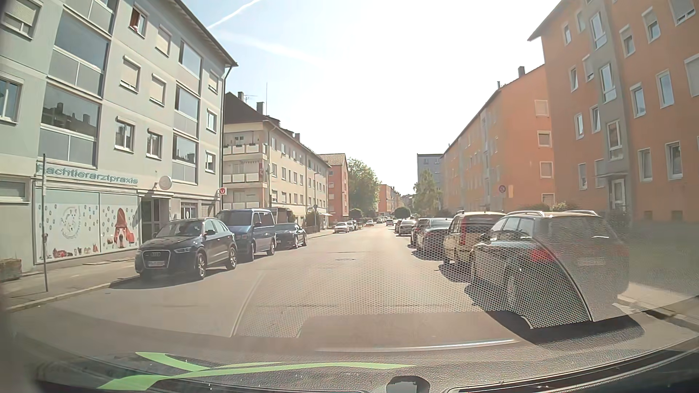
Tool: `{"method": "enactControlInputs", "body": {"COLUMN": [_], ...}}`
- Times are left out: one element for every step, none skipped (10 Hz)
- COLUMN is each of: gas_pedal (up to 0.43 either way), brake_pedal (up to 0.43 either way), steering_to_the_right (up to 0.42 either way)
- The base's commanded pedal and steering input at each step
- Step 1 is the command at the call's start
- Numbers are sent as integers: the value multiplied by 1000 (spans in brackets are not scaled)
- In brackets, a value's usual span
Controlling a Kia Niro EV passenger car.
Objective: Follow the waypoints while adhering to traffic rules and regulations
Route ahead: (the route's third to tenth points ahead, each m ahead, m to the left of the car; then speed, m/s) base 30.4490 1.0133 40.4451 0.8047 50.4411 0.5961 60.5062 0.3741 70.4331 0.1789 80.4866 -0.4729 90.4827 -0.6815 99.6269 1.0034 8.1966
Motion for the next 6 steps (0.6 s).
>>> {"method": "enactControlInputs", "body": {"gas_pedal": [67,67,67,67,67,67], "brake_pedal": [0,0,0,0,0,0], "steering_to_the_right": [2,2,2,2,2,2]}}
